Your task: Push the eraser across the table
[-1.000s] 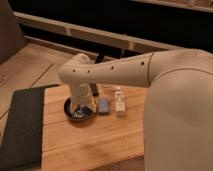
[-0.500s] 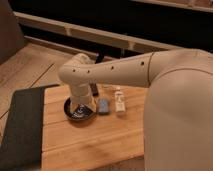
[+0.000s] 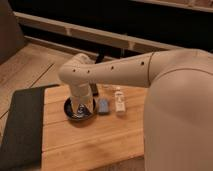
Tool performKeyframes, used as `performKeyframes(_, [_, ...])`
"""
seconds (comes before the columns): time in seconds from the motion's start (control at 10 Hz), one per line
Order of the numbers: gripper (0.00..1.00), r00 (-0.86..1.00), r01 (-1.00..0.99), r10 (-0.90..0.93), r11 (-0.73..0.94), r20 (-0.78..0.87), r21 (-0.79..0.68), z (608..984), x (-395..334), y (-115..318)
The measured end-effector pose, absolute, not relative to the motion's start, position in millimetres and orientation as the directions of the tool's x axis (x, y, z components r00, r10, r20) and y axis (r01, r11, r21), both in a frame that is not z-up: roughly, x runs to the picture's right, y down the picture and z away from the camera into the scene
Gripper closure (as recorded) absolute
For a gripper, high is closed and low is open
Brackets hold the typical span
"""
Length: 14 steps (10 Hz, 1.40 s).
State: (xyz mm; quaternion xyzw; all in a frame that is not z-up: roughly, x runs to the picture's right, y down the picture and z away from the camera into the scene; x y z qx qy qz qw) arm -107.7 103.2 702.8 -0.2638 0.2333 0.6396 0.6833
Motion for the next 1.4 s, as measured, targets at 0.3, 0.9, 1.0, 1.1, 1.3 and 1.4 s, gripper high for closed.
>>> performKeyframes(0.3, [0.97,0.073,-0.997,0.753,0.042,-0.654,-0.062,702,-108,102])
performKeyframes(0.9, [1.00,0.044,-0.999,0.742,0.046,-0.669,-0.015,763,-79,76])
performKeyframes(1.0, [1.00,0.030,-0.999,0.744,0.034,-0.668,-0.006,781,-66,67])
performKeyframes(1.1, [1.00,0.016,-1.000,0.749,0.016,-0.662,-0.006,790,-59,59])
performKeyframes(1.3, [1.00,-0.001,-1.000,0.753,-0.002,-0.658,-0.001,800,-48,52])
performKeyframes(1.4, [1.00,0.004,-1.000,0.753,0.001,-0.658,-0.006,800,-52,52])
